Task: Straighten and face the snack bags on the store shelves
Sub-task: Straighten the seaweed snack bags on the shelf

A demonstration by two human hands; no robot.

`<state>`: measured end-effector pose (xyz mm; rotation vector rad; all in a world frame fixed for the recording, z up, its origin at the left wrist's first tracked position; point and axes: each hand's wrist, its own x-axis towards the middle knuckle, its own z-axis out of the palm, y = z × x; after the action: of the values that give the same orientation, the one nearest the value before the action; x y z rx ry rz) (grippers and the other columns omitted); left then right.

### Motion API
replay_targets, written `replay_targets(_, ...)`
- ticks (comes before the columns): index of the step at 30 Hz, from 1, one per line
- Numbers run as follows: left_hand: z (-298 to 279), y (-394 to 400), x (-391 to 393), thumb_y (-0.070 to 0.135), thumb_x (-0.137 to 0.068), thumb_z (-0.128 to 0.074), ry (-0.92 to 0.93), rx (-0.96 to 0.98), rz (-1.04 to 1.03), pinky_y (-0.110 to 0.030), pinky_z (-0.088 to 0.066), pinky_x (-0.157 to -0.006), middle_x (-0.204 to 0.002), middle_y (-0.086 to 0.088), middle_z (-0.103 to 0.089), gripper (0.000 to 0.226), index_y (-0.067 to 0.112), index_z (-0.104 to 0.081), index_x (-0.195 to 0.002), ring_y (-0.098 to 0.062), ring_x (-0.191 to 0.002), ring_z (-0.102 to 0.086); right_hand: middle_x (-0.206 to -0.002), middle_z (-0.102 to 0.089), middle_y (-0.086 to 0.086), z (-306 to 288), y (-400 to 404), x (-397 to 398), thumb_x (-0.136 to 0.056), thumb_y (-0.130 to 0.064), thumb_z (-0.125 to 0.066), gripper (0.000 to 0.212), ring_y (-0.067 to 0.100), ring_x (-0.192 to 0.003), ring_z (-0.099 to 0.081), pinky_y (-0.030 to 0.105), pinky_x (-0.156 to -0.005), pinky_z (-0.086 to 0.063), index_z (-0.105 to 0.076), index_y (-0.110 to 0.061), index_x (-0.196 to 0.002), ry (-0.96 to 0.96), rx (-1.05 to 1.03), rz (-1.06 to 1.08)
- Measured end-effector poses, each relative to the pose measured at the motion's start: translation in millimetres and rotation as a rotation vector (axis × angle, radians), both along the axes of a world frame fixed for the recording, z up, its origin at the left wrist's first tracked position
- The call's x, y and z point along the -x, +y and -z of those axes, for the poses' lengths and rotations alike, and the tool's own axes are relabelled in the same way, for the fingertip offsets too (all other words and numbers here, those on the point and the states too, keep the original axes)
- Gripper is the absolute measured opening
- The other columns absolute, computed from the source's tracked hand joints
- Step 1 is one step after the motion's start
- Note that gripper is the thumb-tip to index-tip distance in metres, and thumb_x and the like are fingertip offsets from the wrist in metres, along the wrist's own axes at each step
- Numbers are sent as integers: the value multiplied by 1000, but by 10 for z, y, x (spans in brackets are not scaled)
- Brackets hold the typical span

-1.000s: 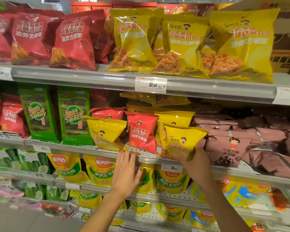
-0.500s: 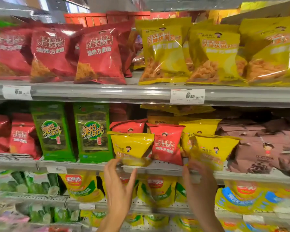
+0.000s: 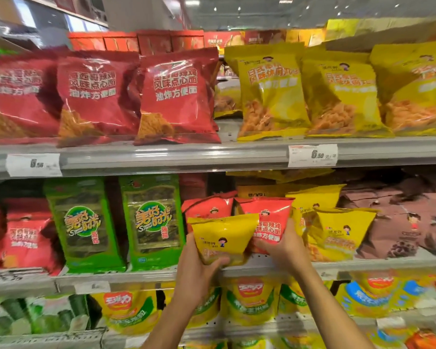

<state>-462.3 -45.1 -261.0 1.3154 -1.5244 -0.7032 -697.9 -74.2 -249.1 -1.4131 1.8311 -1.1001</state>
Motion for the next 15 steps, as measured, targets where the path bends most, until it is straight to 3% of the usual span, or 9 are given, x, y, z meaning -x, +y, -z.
replay_targets(4, -49, -36, -22, 41, -63, -91, -29, -26, 53, -20, -51, -77, -104, 21, -69, 63, 47, -51, -111, 6, -96, -64, -107, -69, -9, -19, -51, 15, -38, -65, -84, 104, 15, -93, -70, 47, -85, -60, -46, -32, -130, -11, -15, -54)
replay_targets(6, -59, -63, -19, 39, -64, -91, -28, -40, 66, -19, -50, -76, -101, 21, -70, 56, 52, -55, -105, 5, -93, -65, -107, -71, -10, -15, -72, 29, -38, -66, -84, 104, 15, -94, -71, 47, -86, -60, -50, -35, -131, -23, -2, -73)
replay_targets(11, -56, -97, -47, 24, -67, -91, 32, -120, 29, -48, -58, -82, -93, 3, -76, 42, 31, -65, -99, -15, -87, -72, -91, -74, -15, 47, -70, 45, -55, -56, -91, 56, 6, -85, -71, 40, -82, -61, -66, -39, -102, 15, -10, -81)
replay_targets(13, -77, -94, -40, 15, -69, -90, 62, -131, 24, -50, -60, -76, -89, 2, -77, 37, 22, -67, -97, -16, -80, -74, -88, -72, -18, 47, -45, 59, -60, -53, -92, 48, 5, -85, -70, 36, -81, -60, -66, -39, -97, 50, 17, -75)
replay_targets(15, -110, -80, -44, 11, -70, -89, 102, -149, 19, -45, -61, -75, -90, 1, -78, 38, 15, -68, -101, -17, -82, -75, -94, -73, -15, 44, -5, 57, -63, -51, -92, 51, 7, -89, -70, 34, -82, -58, -68, -34, -104, 60, 63, -83)
